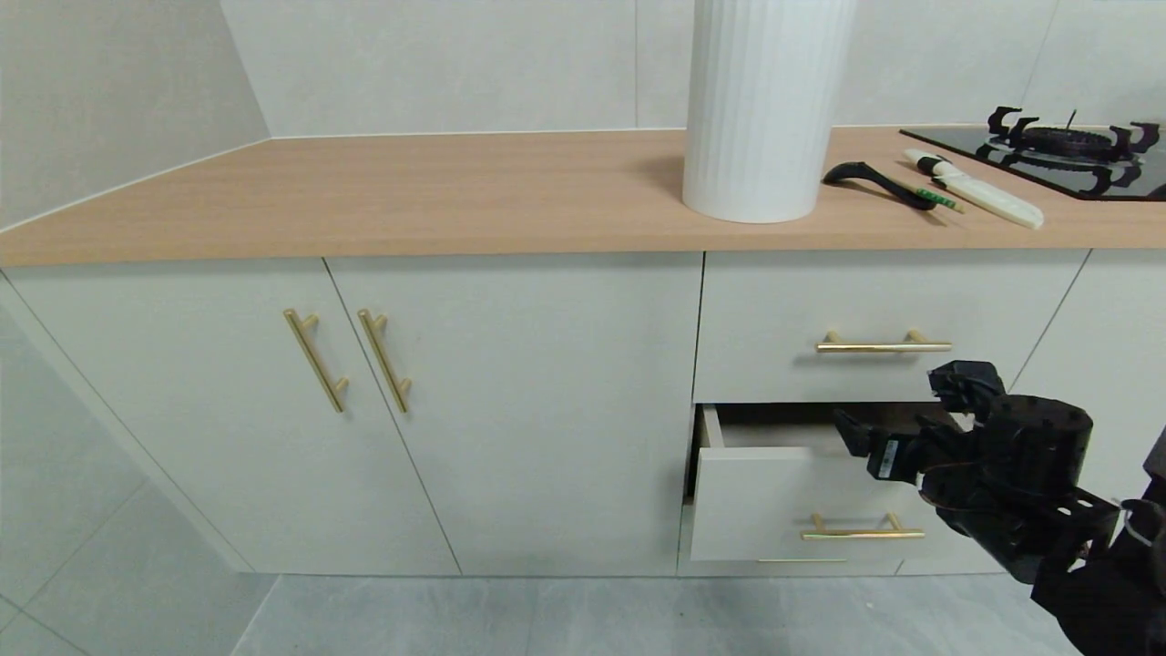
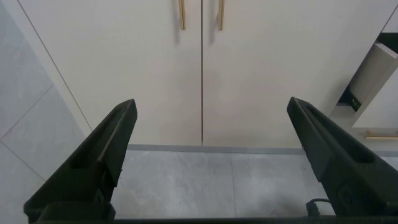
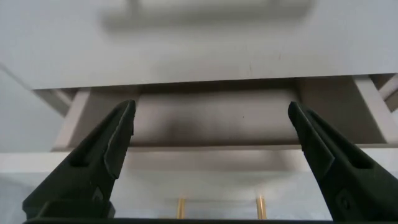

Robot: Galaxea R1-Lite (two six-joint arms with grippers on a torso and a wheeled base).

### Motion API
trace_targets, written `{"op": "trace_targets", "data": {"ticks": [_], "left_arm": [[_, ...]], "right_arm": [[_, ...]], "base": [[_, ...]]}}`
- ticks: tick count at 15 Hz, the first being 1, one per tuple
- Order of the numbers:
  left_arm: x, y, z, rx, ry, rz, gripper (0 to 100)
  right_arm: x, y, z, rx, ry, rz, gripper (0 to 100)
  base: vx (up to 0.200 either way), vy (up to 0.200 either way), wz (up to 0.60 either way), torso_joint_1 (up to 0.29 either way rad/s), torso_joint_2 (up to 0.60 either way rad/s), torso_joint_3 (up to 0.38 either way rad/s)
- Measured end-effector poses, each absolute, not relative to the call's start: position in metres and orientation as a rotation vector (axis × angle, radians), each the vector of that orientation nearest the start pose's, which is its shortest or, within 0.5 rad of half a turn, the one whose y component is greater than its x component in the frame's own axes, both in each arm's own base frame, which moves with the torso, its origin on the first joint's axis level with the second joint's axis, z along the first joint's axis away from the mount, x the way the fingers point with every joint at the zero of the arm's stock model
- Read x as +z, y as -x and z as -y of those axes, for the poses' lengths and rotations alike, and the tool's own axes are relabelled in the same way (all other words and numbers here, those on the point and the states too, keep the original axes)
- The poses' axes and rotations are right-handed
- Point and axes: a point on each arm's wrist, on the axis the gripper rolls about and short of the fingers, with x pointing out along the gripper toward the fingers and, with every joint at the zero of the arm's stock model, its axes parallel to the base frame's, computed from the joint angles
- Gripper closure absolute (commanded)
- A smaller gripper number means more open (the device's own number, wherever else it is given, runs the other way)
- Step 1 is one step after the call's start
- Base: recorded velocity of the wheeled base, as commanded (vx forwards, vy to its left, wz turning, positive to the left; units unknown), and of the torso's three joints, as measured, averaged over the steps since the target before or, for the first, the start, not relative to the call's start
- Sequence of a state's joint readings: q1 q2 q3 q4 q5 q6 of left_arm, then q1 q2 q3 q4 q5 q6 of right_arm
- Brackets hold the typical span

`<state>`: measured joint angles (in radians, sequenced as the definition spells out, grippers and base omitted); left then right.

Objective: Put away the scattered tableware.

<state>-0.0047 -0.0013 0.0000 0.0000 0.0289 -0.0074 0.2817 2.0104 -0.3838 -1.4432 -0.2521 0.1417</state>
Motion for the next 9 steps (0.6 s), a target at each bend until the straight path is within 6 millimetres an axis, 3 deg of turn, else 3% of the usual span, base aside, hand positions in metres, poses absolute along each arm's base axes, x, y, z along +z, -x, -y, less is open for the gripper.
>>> {"op": "trace_targets", "data": {"ticks": [9], "left_arm": [[0.075,0.023,-0.001,0.024,0.007,0.001,0]], "right_arm": [[0.04,-0.295,-0.078,-0.019,-0.052,-0.203,0]], "base": [[0.0,0.0,0.0,0.0,0.0,0.0]]}}
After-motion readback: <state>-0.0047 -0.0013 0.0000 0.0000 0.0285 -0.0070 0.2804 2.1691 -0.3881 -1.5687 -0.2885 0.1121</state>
